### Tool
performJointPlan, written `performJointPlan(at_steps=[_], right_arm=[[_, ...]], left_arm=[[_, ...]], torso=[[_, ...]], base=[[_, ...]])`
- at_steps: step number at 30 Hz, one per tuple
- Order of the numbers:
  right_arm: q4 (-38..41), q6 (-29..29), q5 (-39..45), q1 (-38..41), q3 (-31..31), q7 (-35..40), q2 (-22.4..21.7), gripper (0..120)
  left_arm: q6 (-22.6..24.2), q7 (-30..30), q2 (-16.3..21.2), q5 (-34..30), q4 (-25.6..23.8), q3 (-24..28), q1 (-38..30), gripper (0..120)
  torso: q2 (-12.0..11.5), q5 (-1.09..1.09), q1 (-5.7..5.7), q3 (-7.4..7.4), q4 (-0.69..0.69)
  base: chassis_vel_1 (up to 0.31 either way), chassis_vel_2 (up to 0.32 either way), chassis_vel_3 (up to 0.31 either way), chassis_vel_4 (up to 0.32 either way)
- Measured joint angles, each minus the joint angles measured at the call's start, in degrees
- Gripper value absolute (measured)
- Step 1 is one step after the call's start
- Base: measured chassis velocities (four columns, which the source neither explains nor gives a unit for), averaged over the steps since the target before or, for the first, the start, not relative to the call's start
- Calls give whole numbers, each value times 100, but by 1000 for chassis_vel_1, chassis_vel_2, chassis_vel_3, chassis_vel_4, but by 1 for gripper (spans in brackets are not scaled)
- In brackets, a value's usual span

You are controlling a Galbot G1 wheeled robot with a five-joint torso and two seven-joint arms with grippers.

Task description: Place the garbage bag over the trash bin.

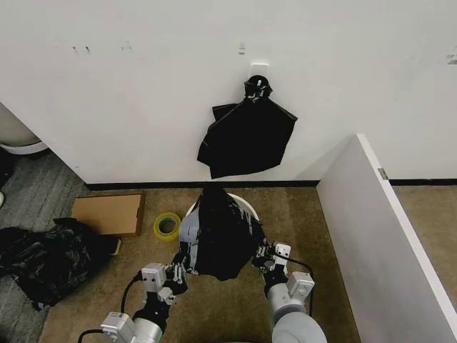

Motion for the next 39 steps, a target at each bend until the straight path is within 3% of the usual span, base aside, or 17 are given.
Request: performJointPlan(at_steps=[16, 39], right_arm=[[-113, -551, 155, 276, 38, 293, -159, 0], [-310, -1291, 346, 483, 6, 495, -268, 0]], left_arm=[[359, -348, 239, -755, -247, -250, 166, 0], [832, -629, 299, -1481, -147, -800, 404, 0]], torso=[[0, 0, 0, 0, 0], [0, 0, 0, 0, 0]], base=[[0, 0, 0, 0], [0, 0, 0, 0]])
